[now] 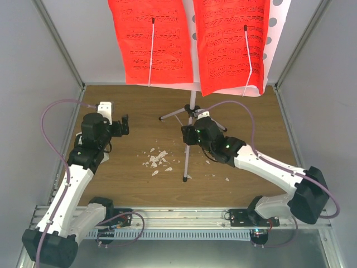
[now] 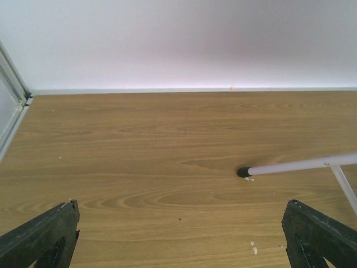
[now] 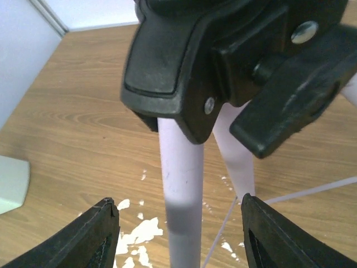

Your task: Pack up the instrument practice props

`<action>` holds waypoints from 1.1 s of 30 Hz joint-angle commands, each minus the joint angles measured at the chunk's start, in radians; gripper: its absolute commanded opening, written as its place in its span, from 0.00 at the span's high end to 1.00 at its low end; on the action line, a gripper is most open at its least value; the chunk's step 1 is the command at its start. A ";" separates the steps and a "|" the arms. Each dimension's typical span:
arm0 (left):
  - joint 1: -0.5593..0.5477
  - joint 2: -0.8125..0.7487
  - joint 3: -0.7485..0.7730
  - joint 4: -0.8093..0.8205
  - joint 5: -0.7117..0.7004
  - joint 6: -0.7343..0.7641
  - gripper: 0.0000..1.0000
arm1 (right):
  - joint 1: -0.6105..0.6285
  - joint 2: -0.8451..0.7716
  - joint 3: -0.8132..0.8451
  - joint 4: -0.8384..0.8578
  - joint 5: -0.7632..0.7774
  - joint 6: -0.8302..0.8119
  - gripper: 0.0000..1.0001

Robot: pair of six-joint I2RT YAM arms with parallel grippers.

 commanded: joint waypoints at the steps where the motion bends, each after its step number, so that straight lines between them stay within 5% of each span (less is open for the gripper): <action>1: 0.014 -0.027 -0.029 0.102 -0.051 0.025 0.01 | 0.015 0.070 0.053 0.028 0.105 -0.045 0.43; 11: 0.030 -0.026 -0.040 0.106 -0.041 0.025 0.01 | 0.001 0.064 0.019 0.032 0.092 -0.101 0.83; 17: 0.034 -0.021 -0.042 0.106 -0.035 0.024 0.01 | -0.094 0.018 -0.042 0.089 -0.101 -0.247 0.98; 33: 0.040 -0.034 -0.058 0.114 -0.020 0.029 0.01 | -0.338 0.026 -0.093 0.147 -0.511 -0.697 0.99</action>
